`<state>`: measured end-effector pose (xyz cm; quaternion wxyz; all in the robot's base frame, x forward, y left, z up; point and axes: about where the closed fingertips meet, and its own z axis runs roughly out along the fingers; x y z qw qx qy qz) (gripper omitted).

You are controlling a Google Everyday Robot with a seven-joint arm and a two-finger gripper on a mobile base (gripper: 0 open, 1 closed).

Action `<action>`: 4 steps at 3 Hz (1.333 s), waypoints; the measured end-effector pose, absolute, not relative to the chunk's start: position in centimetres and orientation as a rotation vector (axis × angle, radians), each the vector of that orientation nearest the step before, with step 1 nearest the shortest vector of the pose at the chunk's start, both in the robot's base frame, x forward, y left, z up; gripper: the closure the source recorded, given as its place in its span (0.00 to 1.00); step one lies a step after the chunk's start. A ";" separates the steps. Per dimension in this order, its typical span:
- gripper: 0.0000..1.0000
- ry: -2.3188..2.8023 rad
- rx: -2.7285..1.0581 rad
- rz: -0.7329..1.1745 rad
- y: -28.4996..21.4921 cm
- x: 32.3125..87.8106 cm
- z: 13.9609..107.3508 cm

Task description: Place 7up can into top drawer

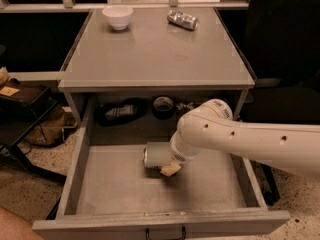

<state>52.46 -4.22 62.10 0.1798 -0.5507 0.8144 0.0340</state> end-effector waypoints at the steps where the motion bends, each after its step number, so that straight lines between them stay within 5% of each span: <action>1: 0.35 2.302 -1.556 0.096 -4.2 52.5 62.1; 2: 0.12 2.302 -1.556 0.096 -4.2 52.5 62.1; 3: 0.00 2.302 -1.556 0.096 -4.2 52.5 62.1; 4: 0.00 2.302 -1.556 0.096 -4.2 52.5 62.1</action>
Offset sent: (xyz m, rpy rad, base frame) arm 0.0000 0.0000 0.0000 0.0000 0.0000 0.0000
